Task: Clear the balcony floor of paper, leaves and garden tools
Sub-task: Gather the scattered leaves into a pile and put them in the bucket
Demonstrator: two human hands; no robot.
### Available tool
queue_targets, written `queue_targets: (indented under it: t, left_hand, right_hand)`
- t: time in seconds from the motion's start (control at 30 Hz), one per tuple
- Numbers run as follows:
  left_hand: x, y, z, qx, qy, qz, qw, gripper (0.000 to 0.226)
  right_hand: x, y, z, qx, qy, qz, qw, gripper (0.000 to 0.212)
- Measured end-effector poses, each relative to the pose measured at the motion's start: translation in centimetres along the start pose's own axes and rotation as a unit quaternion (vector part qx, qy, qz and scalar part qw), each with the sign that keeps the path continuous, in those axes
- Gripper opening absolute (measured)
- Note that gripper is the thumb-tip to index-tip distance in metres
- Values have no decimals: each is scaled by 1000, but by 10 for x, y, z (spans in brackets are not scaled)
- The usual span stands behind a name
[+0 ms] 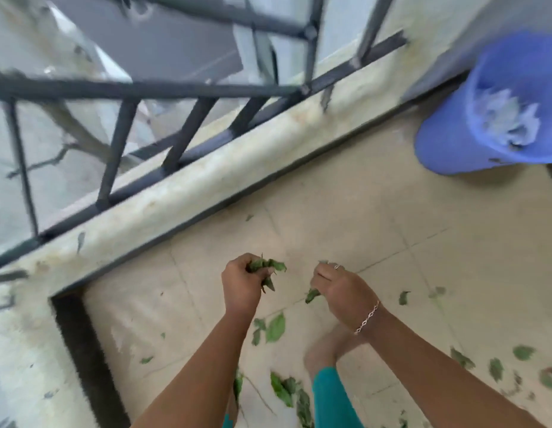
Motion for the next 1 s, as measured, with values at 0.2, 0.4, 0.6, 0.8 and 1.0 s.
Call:
queue_targets:
  t: [0.2,0.4,0.6,0.8,1.0]
  left_hand:
    - [140,59,-9,-42,52,-15,998,17]
    - [270,128,0,-98,133,-6,986,22]
    - [367,203,34,-129,217,58,966,17]
    - [413,258,67,-210,212,165,940,41]
    - [407,252,59,-207,229,129,942,40]
  right_hand:
    - [65,-119,-33,107,123,51,985,26]
    - [142,-229,-40,240,218,24,946,27]
    - [230,-295,-24,284,290,52,912,19]
    - [290,-310,-4,210,420,97,877,36]
    - [280,-310,-16,244,428,174,853,38]
Point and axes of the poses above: each hand's wrist, its own z-axis towards the middle knuckle, its own y-axis out of the palm, x = y × z, the point moved 1 cm from there along z, towards the middle knuckle, and after that the axes turned 15 degrees about z, right-handed, at the moved point
